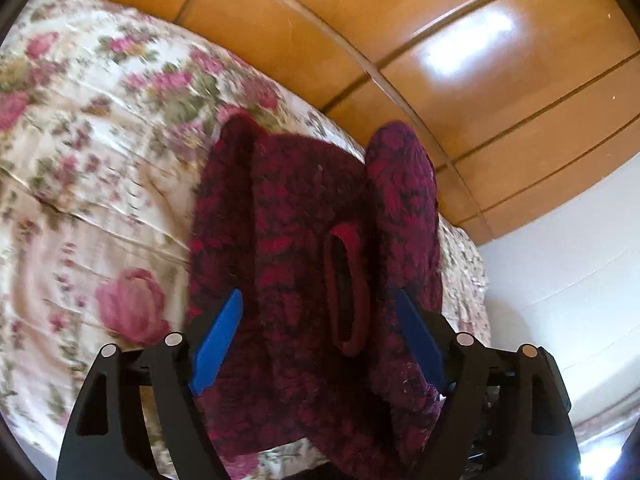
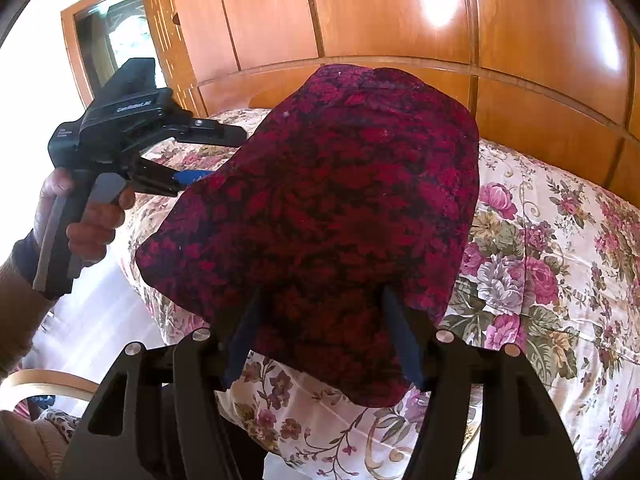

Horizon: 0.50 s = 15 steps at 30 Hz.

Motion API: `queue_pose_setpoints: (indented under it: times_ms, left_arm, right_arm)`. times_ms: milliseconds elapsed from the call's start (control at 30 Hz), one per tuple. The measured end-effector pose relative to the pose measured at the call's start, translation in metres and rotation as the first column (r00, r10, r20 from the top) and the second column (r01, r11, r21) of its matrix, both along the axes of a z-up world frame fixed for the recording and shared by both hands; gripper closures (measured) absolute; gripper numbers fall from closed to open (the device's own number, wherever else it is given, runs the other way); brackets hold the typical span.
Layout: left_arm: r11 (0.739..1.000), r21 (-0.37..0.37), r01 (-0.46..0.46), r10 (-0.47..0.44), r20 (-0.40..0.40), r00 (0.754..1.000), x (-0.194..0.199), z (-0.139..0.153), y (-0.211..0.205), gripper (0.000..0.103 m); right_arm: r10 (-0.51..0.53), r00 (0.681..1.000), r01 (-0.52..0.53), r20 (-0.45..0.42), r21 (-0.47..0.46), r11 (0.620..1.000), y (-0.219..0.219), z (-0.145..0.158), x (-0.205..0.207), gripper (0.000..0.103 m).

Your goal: Fold small clothes

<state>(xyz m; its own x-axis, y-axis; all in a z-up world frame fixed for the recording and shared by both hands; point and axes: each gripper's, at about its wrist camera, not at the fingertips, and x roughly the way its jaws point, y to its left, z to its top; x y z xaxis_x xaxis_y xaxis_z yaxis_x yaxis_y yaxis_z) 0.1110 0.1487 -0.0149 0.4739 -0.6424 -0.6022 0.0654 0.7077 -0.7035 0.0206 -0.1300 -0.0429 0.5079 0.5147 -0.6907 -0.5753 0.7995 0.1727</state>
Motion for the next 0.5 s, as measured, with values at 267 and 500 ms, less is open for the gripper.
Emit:
queue_pose_setpoints:
  times_ms: [267, 500]
  left_arm:
    - [0.995, -0.094, 0.017, -0.017, 0.003, 1.0, 0.009, 0.004, -0.014, 0.018]
    - [0.991, -0.133, 0.022, -0.016, 0.049, 0.999, 0.003, 0.021, -0.005, 0.016]
  right_arm:
    - [0.0, 1.0, 0.0, 0.025, -0.029, 1.0, 0.005, 0.002, -0.005, 0.038]
    - [0.036, 0.996, -0.03, 0.077, -0.083, 0.996, 0.017, 0.0, -0.014, 0.036]
